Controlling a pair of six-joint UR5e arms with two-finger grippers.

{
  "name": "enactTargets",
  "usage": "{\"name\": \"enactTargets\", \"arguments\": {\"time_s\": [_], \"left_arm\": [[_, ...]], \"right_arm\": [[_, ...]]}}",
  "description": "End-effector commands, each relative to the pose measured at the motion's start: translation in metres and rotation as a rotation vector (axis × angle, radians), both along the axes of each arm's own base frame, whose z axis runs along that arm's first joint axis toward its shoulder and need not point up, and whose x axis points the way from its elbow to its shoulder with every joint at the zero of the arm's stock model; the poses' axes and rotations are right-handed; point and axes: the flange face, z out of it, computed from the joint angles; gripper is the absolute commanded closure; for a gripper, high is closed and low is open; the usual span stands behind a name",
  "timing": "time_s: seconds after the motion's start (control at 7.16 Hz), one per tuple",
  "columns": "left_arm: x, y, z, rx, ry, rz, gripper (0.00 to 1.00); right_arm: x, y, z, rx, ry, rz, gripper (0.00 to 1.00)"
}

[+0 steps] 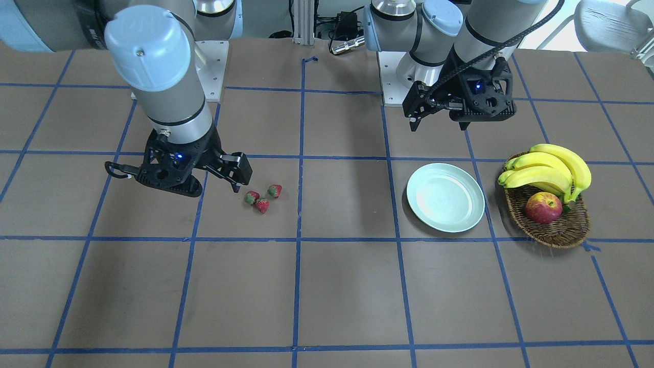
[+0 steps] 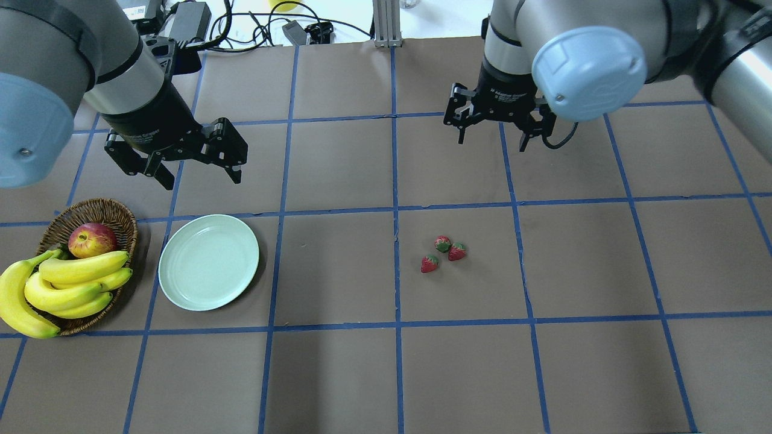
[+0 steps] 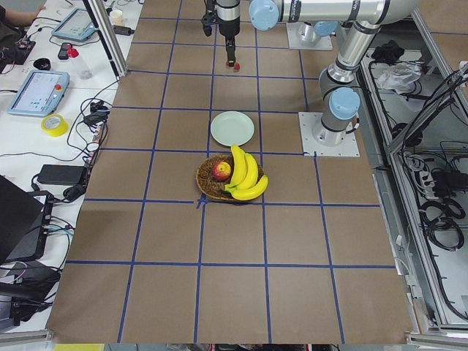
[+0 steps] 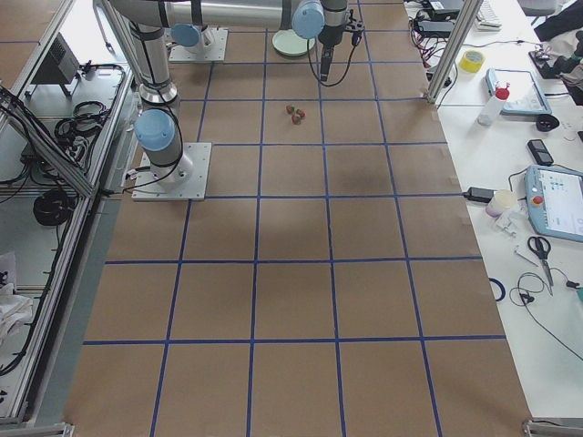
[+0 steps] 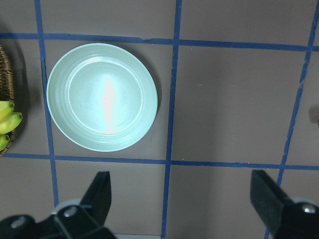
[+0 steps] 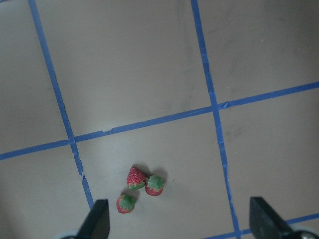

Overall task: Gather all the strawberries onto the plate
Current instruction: 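Lower the right gripper onto the strawberry cluster and grasp one strawberry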

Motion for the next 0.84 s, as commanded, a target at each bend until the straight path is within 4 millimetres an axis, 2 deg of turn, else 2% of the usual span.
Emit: {"name": "enactTargets", "arguments": {"time_s": [0.0,0.28,0.56,0.7], "left_arm": [[0.0,0.001,0.0,0.003,0.002,0.0,0.0],[-0.001,0.001,0.0,0.004,0.004,-0.001,0.0],[-0.003,0.004,-0.008,0.02,0.012,-0.002,0.0],[-0.003,0.005,-0.008,0.02,0.012,-0.002,0.0]], "right_arm": [[0.037,0.017,-0.058,-0.051,0.008,-0.162,0.0],[0.043,0.038,-0.102,0.012,0.016,-0.297,0.0],[0.078,0.065,-0.157,0.018,0.023,-0.367,0.02],[0.078,0.07,-0.167,0.025,0.027,-0.374,0.01]]}}
